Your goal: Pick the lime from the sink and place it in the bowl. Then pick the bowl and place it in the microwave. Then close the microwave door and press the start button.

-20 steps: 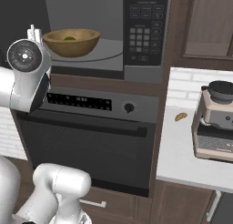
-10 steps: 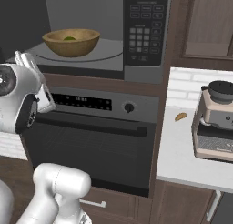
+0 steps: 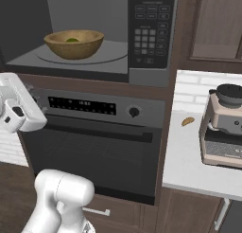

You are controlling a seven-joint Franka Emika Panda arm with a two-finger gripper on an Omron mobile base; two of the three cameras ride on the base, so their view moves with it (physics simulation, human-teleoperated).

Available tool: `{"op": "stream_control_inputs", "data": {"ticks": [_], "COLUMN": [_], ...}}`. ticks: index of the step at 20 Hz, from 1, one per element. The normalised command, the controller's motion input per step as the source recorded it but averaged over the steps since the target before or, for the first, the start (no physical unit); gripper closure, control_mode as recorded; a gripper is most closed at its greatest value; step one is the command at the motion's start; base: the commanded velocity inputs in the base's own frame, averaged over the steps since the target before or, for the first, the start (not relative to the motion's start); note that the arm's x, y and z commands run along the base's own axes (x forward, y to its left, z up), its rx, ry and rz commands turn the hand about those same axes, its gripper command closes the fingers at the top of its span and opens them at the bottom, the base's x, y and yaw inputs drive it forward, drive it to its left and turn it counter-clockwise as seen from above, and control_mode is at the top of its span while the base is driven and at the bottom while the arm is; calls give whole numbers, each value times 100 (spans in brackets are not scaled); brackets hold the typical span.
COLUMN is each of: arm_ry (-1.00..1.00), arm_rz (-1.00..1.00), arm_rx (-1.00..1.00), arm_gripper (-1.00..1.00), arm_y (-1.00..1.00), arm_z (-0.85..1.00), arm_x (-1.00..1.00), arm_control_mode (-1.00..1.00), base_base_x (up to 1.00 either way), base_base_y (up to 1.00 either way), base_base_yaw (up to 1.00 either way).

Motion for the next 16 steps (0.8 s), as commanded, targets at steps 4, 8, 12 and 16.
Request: {"op": "stream_control_inputs", "data": {"ticks": [4,8,12,16], "arm_ry": [-2,-12,-18,-17], "arm_rz": [-31,-32,-28,-16], "arm_rx": [-39,-36,-35,-29], "arm_gripper": [-100,-100,-100,-100], "arm_y": [0,-1,0,-30], "arm_z": [-20,-18,-22,-11], "arm_x": [0,0,0,14], "arm_control_mode": [-100,-100,-100,-100], "base_base_x": [0,0,0,0], "base_base_y": [0,0,0,0], "base_base_yaw": [0,0,0,0]}}
